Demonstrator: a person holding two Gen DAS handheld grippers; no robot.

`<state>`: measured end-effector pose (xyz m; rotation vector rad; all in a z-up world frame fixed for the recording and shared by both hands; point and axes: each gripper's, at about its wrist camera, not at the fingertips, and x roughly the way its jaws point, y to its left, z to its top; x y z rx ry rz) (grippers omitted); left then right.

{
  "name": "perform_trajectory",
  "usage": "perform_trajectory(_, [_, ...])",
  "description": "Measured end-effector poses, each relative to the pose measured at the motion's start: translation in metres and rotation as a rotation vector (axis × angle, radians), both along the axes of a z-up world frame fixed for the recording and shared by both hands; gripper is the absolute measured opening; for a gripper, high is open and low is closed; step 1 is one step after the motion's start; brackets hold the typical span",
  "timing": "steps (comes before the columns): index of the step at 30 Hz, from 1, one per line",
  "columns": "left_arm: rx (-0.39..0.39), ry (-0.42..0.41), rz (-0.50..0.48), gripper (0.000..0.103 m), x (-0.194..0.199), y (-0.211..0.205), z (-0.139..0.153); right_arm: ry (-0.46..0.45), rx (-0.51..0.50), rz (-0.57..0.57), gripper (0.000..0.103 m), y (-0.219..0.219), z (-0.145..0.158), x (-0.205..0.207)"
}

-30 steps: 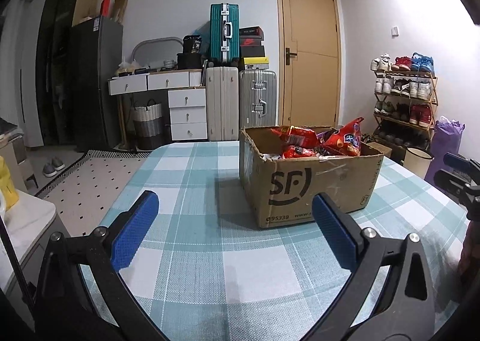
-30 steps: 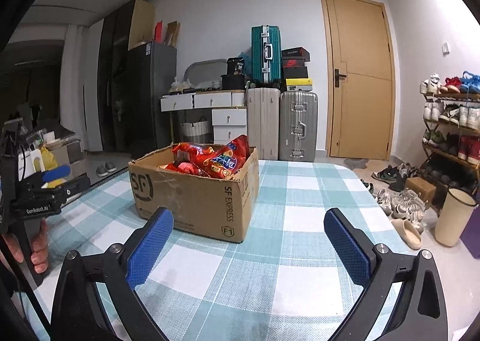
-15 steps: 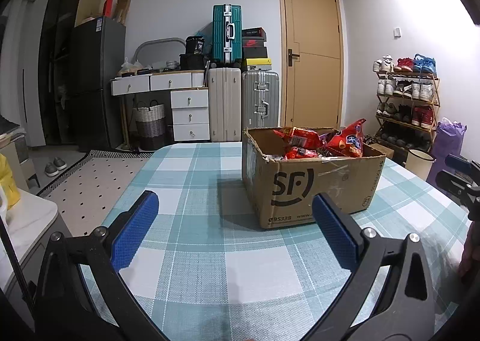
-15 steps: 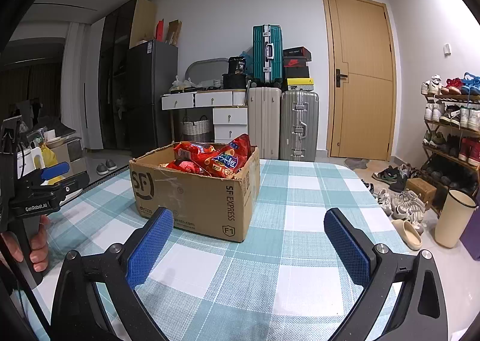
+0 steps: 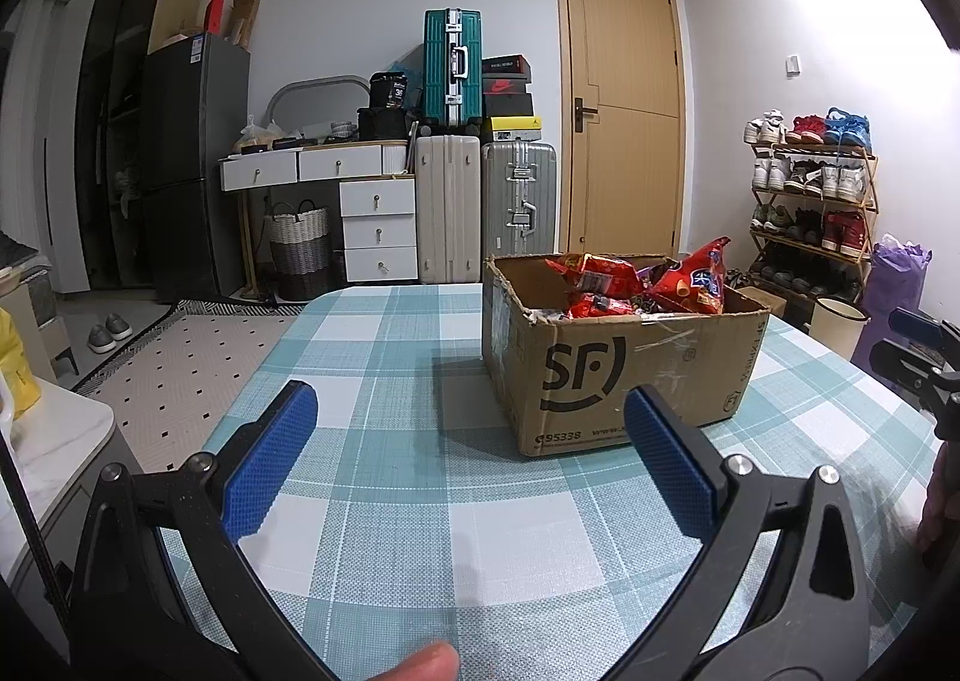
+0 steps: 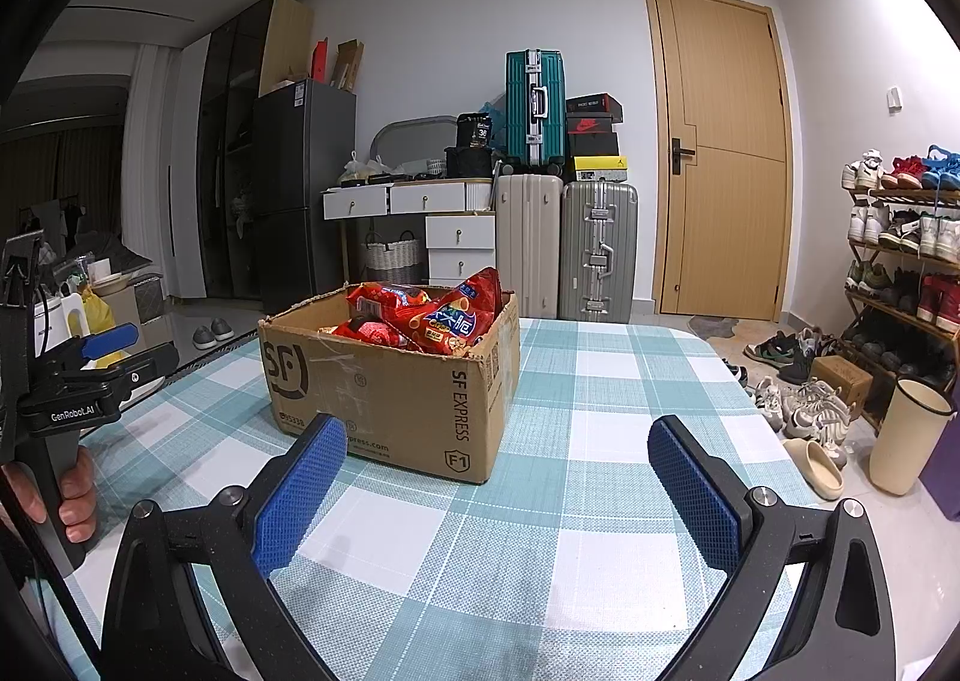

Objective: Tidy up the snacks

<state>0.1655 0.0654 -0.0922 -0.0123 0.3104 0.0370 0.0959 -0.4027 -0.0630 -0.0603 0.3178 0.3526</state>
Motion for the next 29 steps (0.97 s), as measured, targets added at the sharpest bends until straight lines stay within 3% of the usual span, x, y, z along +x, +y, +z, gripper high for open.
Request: perform_trajectory(29, [0.000,-0.002,0.000,0.102,-0.0018,-0.0013,-0.0001,0.000,0.001,-0.001,0.102,-0.0003,-0.0002,0.0003])
